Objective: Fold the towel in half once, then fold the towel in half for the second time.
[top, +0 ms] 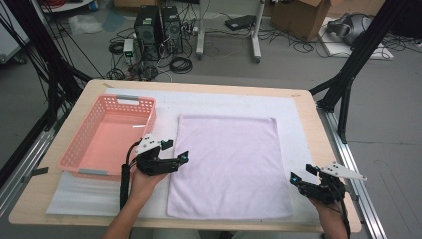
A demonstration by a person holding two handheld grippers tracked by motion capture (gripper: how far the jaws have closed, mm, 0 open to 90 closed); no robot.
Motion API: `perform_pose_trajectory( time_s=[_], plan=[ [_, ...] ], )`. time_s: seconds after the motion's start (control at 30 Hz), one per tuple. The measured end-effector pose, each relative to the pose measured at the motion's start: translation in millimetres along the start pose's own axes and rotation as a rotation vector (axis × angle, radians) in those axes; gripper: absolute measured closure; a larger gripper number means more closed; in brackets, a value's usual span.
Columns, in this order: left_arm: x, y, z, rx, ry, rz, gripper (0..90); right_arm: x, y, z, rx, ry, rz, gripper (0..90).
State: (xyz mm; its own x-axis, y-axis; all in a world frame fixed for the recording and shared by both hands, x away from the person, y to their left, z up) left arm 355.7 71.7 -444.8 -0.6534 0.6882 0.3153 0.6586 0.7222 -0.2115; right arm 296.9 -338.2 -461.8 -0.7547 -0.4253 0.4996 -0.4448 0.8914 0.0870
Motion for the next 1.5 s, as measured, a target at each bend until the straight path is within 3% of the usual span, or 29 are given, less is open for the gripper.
perform_pose_trajectory(
  time_s=[0.03, 0.13, 0.3, 0.43, 0.9, 1.03, 1.3, 1.5],
  plan=[
    [0.8, -1.1, 0.9, -0.003, 0.001, 0.007, 24.5, 1.3, 1.5, -0.5, -0.01, -0.004, -0.007, 25.3],
    [1.3, -5.3, 2.5, -0.004, -0.005, 0.03, 24.3, 4.0, 5.3, -3.4, 0.027, -0.035, -0.018, 24.8],
    [3.4, -11.6, 0.1, -0.013, -0.018, 0.048, 24.3, 4.2, 7.9, -4.8, 0.056, -0.038, -0.026, 24.4],
    [5.5, -12.3, -2.1, 0.003, -0.029, 0.071, 24.7, 5.9, 9.6, -6.7, 0.047, -0.054, -0.041, 24.2],
    [6.5, -6.7, -6.0, 0.021, -0.037, 0.061, 25.2, 0.0, 8.6, -6.0, 0.047, -0.047, -0.05, 24.1],
    [3.6, -7.2, -2.7, 0.016, -0.022, 0.059, 25.2, -4.8, 9.1, -5.3, 0.05, -0.038, -0.058, 24.0],
    [-0.1, 2.0, 1.8, 0.044, 0.005, 0.04, 25.8, -22.0, 10.8, -1.3, 0.037, 0.007, -0.078, 23.9],
    [-8.0, 6.3, -4.2, 0.04, 0.017, 0.028, 25.9, -27.8, 10.5, -5.0, 0.046, 0.017, -0.09, 23.6]
  ],
)
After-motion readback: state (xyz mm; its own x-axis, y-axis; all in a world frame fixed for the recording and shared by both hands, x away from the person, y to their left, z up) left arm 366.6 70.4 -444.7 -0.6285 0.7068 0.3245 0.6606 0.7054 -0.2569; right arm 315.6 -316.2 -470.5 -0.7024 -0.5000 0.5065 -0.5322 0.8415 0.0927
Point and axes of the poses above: each handheld gripper's, and its own axes: x roughly backward along the jaws, z roughly out of its underside, y roughly to its left, the point moved 8 cm from there along -x, roughly forward along the jaws, and after that the axes turned 1 degree about x, right-handed, at the moved point
